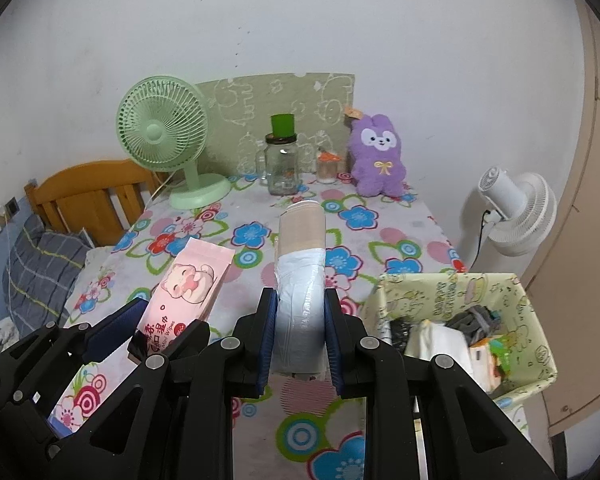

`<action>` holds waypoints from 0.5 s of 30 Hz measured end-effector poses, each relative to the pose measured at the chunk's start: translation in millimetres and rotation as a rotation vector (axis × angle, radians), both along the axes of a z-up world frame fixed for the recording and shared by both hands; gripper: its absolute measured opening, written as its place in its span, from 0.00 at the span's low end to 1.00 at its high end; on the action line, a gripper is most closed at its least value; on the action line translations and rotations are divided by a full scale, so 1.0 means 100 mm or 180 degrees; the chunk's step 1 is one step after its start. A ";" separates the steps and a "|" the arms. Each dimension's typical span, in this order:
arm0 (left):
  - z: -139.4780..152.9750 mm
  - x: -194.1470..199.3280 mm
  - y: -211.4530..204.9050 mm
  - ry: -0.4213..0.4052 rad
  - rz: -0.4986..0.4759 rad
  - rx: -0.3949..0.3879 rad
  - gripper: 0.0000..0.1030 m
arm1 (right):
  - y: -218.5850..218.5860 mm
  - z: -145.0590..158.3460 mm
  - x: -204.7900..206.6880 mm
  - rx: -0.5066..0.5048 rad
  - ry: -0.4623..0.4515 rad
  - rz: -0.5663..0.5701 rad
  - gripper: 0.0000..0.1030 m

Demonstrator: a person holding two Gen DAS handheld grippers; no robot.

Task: Organize soft objects
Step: 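Lift and carry the wipes pack and white roll over the yellow-green box with both tools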

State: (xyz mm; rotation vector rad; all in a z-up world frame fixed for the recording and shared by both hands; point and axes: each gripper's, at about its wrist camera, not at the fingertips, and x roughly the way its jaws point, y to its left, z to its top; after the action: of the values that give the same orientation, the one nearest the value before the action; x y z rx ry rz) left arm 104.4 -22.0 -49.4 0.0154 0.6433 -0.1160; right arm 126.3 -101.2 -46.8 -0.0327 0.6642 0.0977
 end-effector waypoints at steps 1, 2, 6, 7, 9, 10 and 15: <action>0.01 0.00 -0.03 -0.0004 -0.0012 0.0000 0.39 | -0.02 0.00 0.00 -0.0001 -0.0003 -0.0008 0.26; 0.01 0.00 -0.06 -0.0012 -0.0025 0.0002 0.39 | -0.06 0.01 0.00 -0.0001 -0.0009 -0.0021 0.26; 0.03 0.00 -0.16 -0.0031 -0.0069 0.0004 0.39 | -0.17 0.03 -0.02 0.0004 -0.0030 -0.0060 0.26; 0.03 0.01 -0.19 -0.0035 -0.0081 0.0000 0.39 | -0.20 0.04 -0.02 0.0004 -0.0037 -0.0072 0.26; 0.04 0.01 -0.26 -0.0044 -0.0112 0.0002 0.39 | -0.27 0.05 -0.03 0.0006 -0.0044 -0.0095 0.26; 0.04 0.02 -0.29 -0.0049 -0.0122 0.0005 0.39 | -0.30 0.05 -0.03 0.0006 -0.0048 -0.0105 0.26; 0.06 0.05 -0.44 -0.0070 -0.0183 0.0017 0.39 | -0.46 0.06 -0.01 0.0011 -0.0073 -0.0164 0.26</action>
State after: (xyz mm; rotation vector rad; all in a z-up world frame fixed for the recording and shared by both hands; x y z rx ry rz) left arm 109.5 -66.1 -43.8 0.0402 0.6215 -0.1693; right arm 125.2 -147.7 -40.8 -0.0133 0.6416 0.0490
